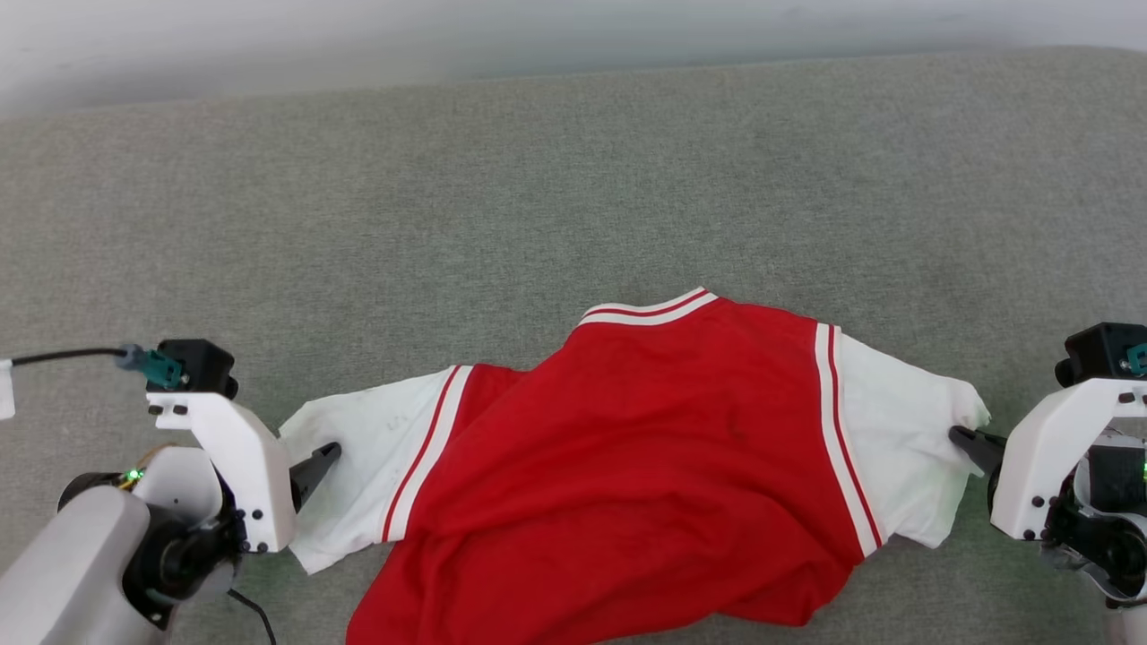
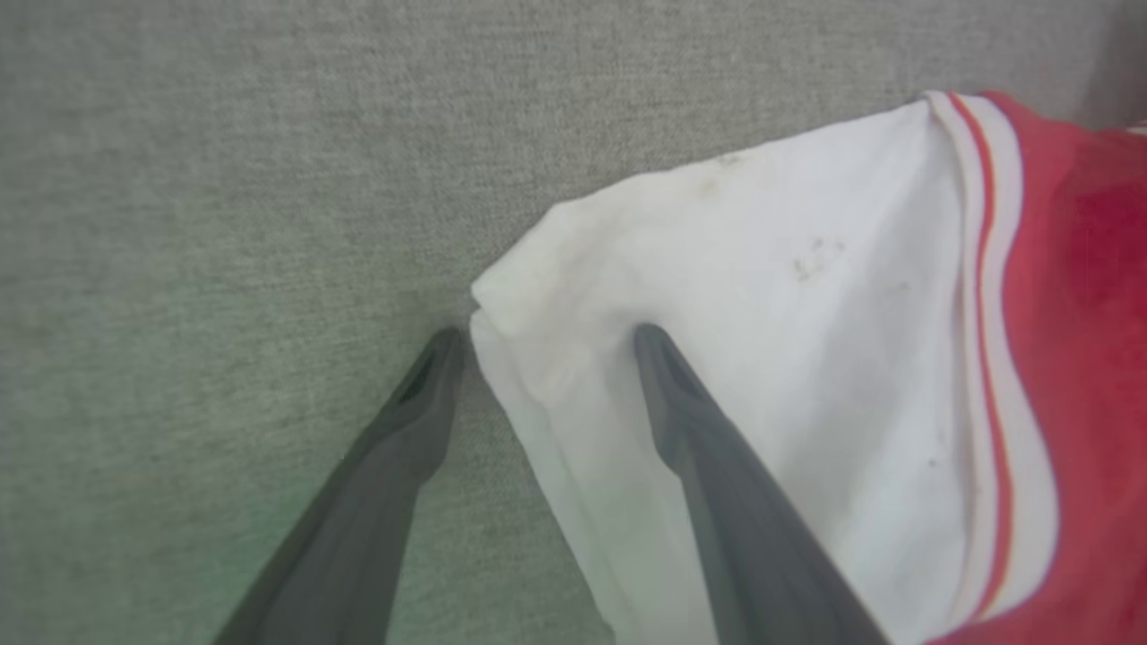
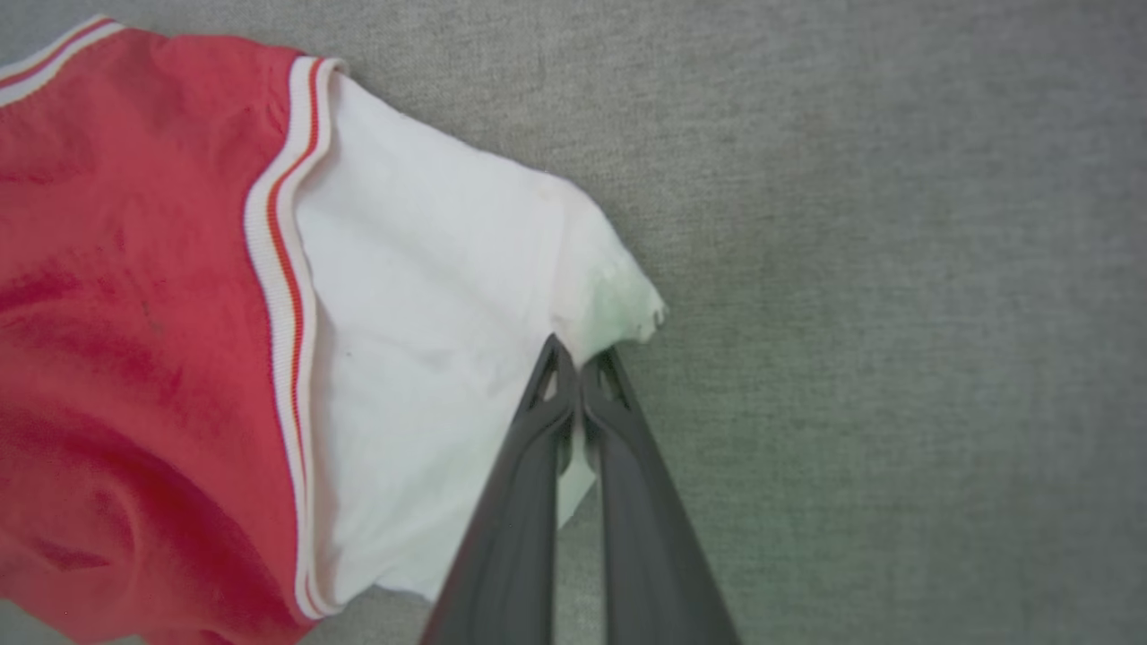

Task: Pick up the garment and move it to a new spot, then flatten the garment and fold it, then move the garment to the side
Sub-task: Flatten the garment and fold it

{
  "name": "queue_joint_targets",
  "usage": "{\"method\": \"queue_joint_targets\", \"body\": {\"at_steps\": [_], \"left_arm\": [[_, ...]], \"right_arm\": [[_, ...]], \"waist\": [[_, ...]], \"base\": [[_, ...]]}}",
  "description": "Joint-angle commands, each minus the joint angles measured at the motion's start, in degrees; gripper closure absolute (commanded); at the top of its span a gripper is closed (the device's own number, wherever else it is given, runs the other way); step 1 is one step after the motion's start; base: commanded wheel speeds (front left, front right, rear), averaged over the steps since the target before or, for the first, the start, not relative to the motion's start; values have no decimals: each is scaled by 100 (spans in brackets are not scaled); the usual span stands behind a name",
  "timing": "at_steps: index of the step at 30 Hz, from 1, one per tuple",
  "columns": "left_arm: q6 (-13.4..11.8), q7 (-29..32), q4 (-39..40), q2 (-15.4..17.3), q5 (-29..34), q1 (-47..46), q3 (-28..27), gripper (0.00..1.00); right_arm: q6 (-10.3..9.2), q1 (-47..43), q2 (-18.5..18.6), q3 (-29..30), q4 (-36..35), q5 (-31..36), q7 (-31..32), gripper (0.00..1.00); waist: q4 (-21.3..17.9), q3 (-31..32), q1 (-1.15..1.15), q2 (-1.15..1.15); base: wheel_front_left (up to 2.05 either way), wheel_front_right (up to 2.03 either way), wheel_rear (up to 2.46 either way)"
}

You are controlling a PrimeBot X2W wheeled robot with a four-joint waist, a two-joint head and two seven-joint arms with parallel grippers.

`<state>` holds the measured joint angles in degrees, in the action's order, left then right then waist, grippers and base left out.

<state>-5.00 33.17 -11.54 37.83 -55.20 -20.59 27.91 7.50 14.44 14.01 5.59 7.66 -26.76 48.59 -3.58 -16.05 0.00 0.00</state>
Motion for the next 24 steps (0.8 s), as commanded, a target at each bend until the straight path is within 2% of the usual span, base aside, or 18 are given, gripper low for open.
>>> {"method": "queue_joint_targets", "body": {"at_steps": [1,2,3,5,8,12,19,24], "left_arm": [[94,184,-345,-247,-86,26,228,8],[129,299,-467,-335,-132,41,306,60],[159,375,-564,-409,-183,57,358,100],[223,433,-689,-538,-263,35,394,100],[272,380,-771,-564,-210,-11,436,100],[263,-27,-890,-524,43,-320,337,100],[-104,-1143,-772,-348,831,-1253,1,100],[-203,-1586,-855,-400,1114,-1818,-127,100]], "right_arm": [[-2,71,-26,-8,20,-39,-59,100],[-2,78,-20,-15,24,-29,-89,100],[-2,92,-20,-22,27,-27,-127,100],[-2,112,47,-51,33,22,-198,100],[-2,124,68,-56,37,-5,-261,100],[-2,211,187,-79,-14,117,-474,100],[-3,763,579,-56,97,430,-1084,100],[-5,1266,758,-35,350,559,-1416,100]], "waist": [[-66,-56,0,0],[-85,-55,0,0],[-109,-44,0,0],[-122,-20,0,0],[-110,17,0,0],[-64,131,0,0],[104,443,0,0],[156,606,0,0]], "base": [[0,0,0],[0,0,0],[0,0,0],[0,0,0],[0,0,0],[0,0,0],[0,0,0],[0,0,0]]}}
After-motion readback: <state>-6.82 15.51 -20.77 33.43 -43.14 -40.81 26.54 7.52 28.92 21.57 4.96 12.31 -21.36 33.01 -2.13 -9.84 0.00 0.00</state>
